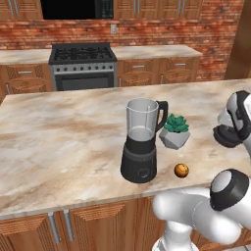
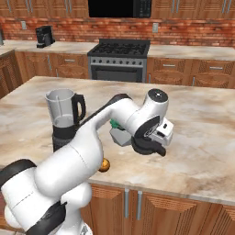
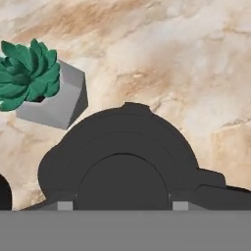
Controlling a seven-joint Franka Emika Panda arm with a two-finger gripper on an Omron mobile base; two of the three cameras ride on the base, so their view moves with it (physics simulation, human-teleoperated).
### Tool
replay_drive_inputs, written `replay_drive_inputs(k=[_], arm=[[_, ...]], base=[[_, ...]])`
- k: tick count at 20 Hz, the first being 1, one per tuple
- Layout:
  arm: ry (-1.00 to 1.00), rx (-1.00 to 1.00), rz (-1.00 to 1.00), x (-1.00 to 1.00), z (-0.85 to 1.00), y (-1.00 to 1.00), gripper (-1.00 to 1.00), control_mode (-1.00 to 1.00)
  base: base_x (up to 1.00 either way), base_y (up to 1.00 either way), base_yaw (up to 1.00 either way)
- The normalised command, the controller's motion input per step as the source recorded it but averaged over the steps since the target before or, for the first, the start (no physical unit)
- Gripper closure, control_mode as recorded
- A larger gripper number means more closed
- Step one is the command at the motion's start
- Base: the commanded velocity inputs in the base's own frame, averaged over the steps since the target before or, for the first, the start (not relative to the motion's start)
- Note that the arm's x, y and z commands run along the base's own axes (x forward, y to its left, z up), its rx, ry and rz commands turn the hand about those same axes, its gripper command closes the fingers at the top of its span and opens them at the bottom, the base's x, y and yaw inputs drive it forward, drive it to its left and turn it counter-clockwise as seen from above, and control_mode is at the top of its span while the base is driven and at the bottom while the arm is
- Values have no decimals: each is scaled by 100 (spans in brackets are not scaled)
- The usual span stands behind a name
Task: Open the blender lid, put the orange in the blender, close the lid, and start the blender.
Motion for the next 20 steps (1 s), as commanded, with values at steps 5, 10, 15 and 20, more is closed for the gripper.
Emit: replay_drive_inputs(k=[5, 10, 15, 20], arm=[[18, 3, 0, 28, -100, -75, 100, -100], [11, 0, 0, 22, -98, -9, 100, -100], [-1, -1, 0, 0, -41, 0, 100, -100], [0, -5, 0, 18, -36, 11, 100, -100]], base=[[0, 0, 0], [0, 0, 0], [0, 0, 0], [0, 0, 0]])
